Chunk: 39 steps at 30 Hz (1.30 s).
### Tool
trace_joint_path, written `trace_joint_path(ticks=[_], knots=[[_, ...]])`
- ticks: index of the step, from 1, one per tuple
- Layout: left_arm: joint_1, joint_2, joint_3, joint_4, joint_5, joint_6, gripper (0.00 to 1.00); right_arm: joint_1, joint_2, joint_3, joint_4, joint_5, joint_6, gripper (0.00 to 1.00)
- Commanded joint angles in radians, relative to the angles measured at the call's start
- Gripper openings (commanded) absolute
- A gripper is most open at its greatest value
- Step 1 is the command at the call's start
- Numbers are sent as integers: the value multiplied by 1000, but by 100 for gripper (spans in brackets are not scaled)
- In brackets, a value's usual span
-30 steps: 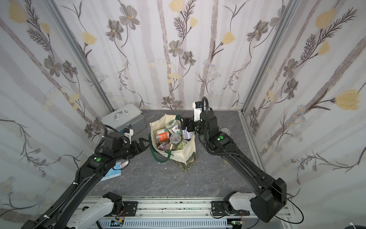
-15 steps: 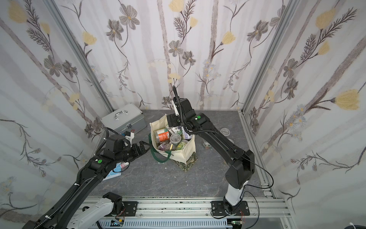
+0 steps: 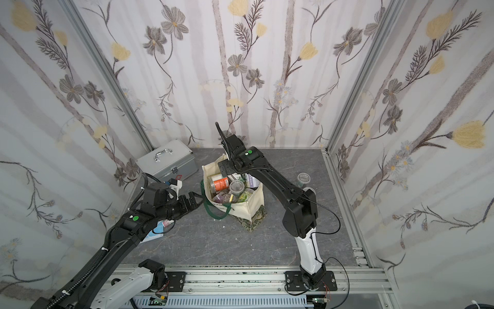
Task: Take out the seed jars from the canvas bag
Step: Move the canvas bag to the center of the board.
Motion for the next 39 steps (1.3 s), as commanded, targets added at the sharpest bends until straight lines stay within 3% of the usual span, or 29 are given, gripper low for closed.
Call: trace_joint_path(ticks=[1, 21, 39], knots=[[1, -3, 0, 12, 7, 9, 100, 2, 31, 23, -21, 38, -16, 97], [1, 5, 17, -8, 4, 11, 100, 14, 28, 20, -20, -6, -23, 100], [0, 5, 31, -27, -1, 16, 100, 34, 11, -80, 3, 63, -84, 100]])
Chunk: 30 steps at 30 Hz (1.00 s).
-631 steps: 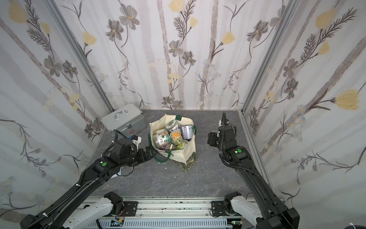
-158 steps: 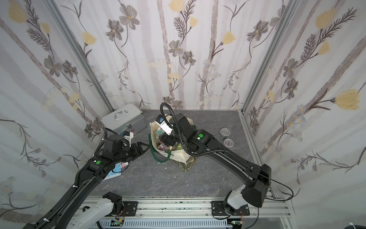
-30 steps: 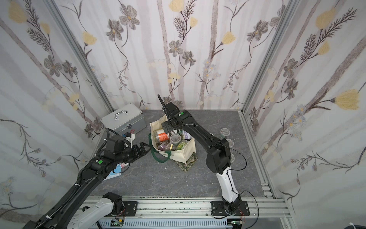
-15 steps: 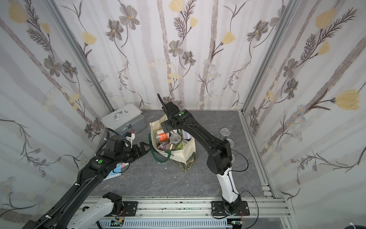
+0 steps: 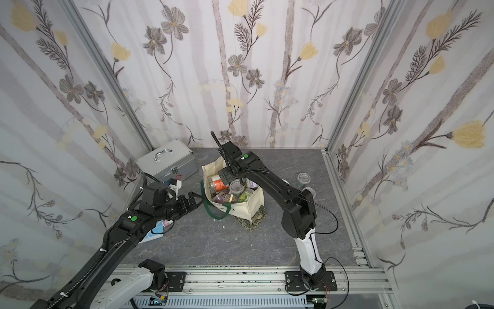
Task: Take out the seed jars from the canvas bag
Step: Move the canvas bag to the center of the board, then pick up the seed jar from the canvas bag.
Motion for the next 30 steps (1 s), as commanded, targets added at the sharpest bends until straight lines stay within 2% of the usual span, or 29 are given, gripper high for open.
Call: trace_joint_path(ticks=[1, 4, 9, 17, 26, 30], knots=[[1, 6, 12, 4, 0, 11, 100, 0, 32, 2, 33, 30, -25, 100], [1, 5, 12, 5, 0, 10, 100, -2, 61, 9, 35, 66, -25, 100], [1, -8, 9, 4, -2, 7, 100, -5, 83, 9, 70, 50, -10, 100], [0, 17, 9, 48, 17, 3, 100, -5, 106, 12, 168, 19, 53, 92], [1, 21, 22, 28, 15, 2, 100, -5, 161, 12, 217, -10, 68, 93], [1, 12, 14, 29, 13, -10, 100, -5, 132, 4, 220, -27, 67, 85]])
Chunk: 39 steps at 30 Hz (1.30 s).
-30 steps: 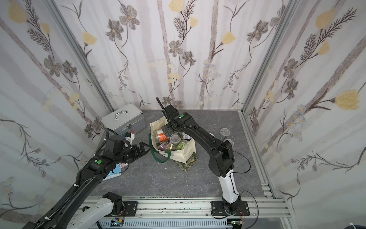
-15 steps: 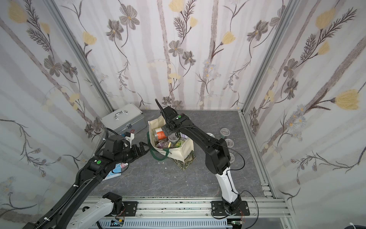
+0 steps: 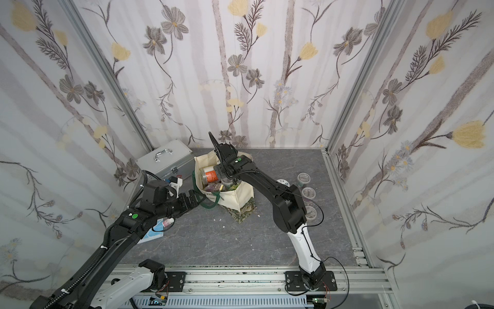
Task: Take out the seed jars from the canvas bag
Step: Pick up the seed jar from the canvas bag, then place the seed jar at the center of the board.
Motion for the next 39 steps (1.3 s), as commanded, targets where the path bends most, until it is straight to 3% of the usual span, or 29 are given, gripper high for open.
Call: trace_joint_path(ticks=[1, 13, 30, 39], knots=[[1, -8, -4, 15, -3, -12, 100, 2, -14, -15, -40, -51, 4, 83], [1, -21, -13, 21, -7, -26, 100, 8, -232, -183, 123, -158, 18, 72], [1, -40, -25, 10, -11, -16, 100, 7, -419, -384, 314, -268, 85, 70], [0, -64, -23, -11, -21, -14, 100, -2, -272, -286, 241, -109, 79, 88]])
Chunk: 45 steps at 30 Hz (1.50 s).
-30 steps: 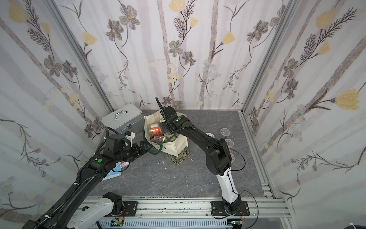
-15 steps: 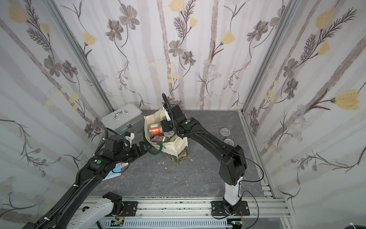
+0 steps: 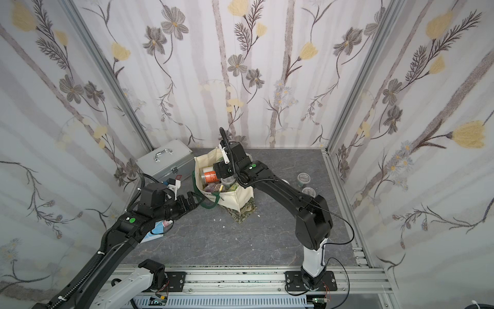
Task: Take out the seed jars from the canvas bag
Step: Place the seed jar at the center of the board.
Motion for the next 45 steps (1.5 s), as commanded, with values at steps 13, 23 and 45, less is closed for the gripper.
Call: trace_joint_path(ticks=[13, 23, 45], knots=[[1, -7, 0, -11, -13, 20, 100, -44, 292, 279, -109, 49, -24, 93], [1, -20, 3, -35, -21, 33, 100, -54, 445, 434, -118, 18, -2, 89], [1, -62, 17, -52, -51, 24, 100, -38, 63, 217, 48, -86, 61, 66]])
